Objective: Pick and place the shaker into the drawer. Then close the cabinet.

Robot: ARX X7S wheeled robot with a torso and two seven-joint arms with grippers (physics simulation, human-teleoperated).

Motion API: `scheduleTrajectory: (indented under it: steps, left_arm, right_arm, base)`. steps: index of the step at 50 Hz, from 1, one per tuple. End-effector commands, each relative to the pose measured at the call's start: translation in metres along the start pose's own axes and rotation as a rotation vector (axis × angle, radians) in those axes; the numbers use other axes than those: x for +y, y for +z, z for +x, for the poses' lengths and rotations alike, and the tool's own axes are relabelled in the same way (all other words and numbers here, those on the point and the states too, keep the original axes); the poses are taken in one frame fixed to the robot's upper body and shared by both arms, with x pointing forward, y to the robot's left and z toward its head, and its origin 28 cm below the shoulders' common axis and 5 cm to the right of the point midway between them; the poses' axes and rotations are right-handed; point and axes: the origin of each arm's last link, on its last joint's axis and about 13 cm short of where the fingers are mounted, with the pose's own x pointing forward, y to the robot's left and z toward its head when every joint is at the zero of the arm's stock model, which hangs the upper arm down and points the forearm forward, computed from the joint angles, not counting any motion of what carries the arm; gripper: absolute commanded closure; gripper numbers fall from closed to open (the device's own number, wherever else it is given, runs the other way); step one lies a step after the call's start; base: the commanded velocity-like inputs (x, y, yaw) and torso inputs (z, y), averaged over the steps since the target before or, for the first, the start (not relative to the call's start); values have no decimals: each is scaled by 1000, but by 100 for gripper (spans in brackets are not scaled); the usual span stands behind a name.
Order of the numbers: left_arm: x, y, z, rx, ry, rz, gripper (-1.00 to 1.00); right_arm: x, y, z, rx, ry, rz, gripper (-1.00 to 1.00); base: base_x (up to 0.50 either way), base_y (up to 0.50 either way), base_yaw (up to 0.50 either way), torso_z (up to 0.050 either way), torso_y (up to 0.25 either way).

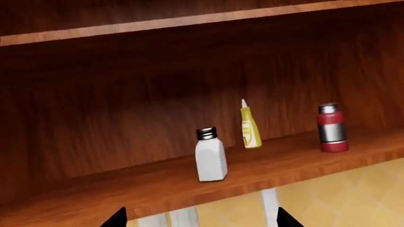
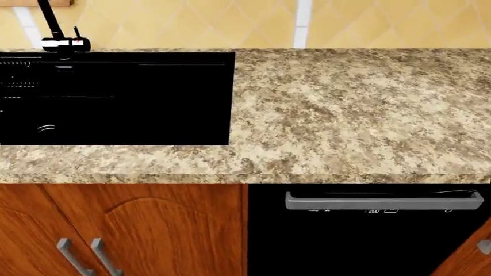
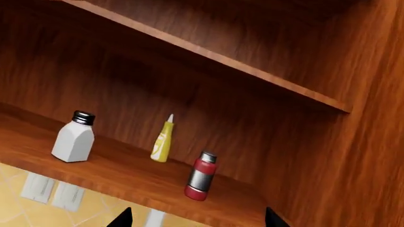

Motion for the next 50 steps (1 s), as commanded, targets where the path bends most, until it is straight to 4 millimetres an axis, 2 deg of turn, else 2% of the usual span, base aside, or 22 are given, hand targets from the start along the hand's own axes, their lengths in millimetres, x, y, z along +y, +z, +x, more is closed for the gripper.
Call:
scheduleTrajectory:
  steps: [1, 6, 40, 48, 49, 50]
  left_arm:
    - [0, -6, 0, 49, -4, -13, -100]
    - [1, -3, 0, 33, -1, -8, -100]
    - [1, -17, 5, 42, 43, 34, -100]
    - [2, -21, 6, 58, 34, 29, -100]
    - [2, -22, 6, 71, 21, 16, 100]
    - [2, -25, 6, 87, 23, 18, 100]
  right_arm:
    - [0, -4, 1, 39, 10, 21, -100]
    - [-1, -4, 2, 36, 14, 22, -100]
    - [3, -15, 9, 61, 102, 45, -100]
    - [2, -18, 10, 73, 99, 57, -100]
    - [2, -18, 10, 72, 94, 58, -100]
    - [1, -18, 10, 72, 89, 59, -100]
  base:
    - [484, -180, 0, 0, 0]
    - [497, -156, 0, 0, 0]
    - [500, -84, 0, 0, 0]
    - [0, 0, 0, 0, 0]
    - [0, 0, 0, 0, 0]
    - [0, 0, 0, 0, 0]
